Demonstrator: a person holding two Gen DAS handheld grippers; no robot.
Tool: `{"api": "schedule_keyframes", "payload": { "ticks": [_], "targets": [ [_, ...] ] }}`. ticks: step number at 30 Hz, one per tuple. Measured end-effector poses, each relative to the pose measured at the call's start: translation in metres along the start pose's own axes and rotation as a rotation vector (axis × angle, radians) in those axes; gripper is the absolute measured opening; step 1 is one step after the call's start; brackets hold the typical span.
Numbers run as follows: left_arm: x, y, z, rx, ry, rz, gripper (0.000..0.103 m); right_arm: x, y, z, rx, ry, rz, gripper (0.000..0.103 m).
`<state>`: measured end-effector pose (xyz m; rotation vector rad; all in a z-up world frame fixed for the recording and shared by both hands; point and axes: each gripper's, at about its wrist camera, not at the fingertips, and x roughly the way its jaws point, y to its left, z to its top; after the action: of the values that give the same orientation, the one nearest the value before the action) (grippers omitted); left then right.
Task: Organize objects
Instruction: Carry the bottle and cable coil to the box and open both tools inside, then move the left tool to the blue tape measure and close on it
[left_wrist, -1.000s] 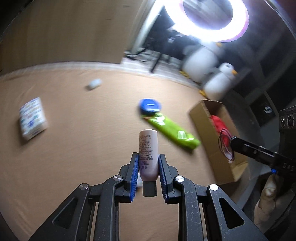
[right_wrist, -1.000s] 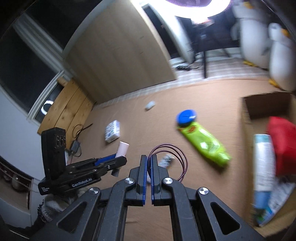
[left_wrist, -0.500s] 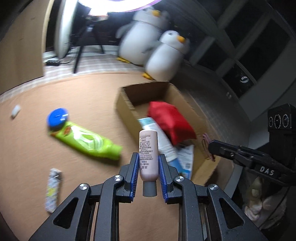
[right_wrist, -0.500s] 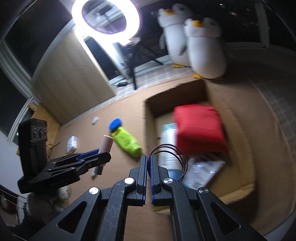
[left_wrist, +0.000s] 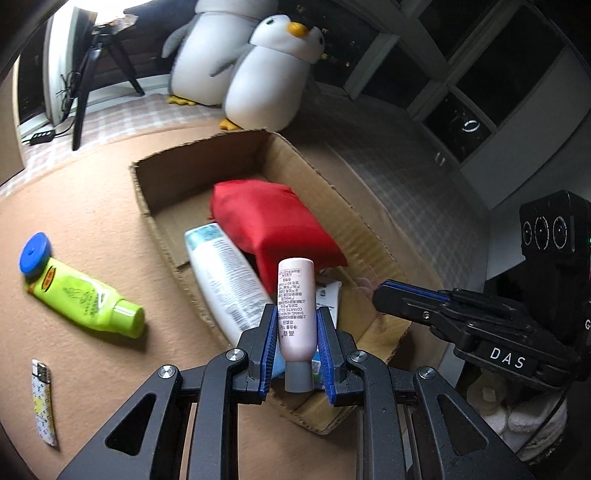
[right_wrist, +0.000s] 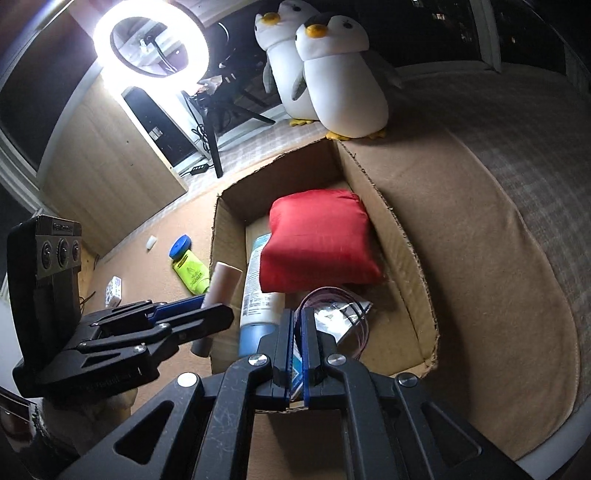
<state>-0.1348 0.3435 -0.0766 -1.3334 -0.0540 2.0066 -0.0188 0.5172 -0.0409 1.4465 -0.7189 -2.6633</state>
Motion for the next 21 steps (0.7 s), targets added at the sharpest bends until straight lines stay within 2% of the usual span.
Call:
{"api": "schedule_keyframes", "payload": {
  "ticks": [2, 4, 6, 7, 13, 17, 21],
  "targets": [
    [0.001, -0.002, 0.000, 0.005, 0.002, 0.006, 0.023, -0.001, -0.002, 0.000, 0.005, -0.002, 0.003, 0.007],
    [0.001, -0.003, 0.001, 0.006, 0.006, 0.008, 0.030, -0.001, -0.003, 0.001, 0.007, -0.001, 0.007, 0.008],
    [-0.002, -0.003, 0.000, 0.009, -0.002, 0.017, 0.034, -0.001, -0.004, 0.001, 0.011, -0.002, 0.005, 0.021],
    [-0.003, -0.003, -0.001, 0.010, -0.004, 0.020, 0.034, -0.002, -0.005, 0.001, 0.015, -0.005, 0.005, 0.028],
    [-0.009, 0.003, -0.004, 0.000, -0.008, 0.028, 0.034, -0.005, 0.000, 0.002, 0.013, -0.015, 0.003, 0.030],
    [-0.017, 0.013, -0.007, -0.019, -0.011, 0.036, 0.034, -0.005, 0.005, 0.003, 0.015, -0.026, 0.001, 0.043],
    [-0.027, 0.029, -0.014, -0.043, -0.015, 0.053, 0.034, -0.001, 0.014, 0.003, 0.012, -0.020, 0.012, 0.048]
  ]
}}
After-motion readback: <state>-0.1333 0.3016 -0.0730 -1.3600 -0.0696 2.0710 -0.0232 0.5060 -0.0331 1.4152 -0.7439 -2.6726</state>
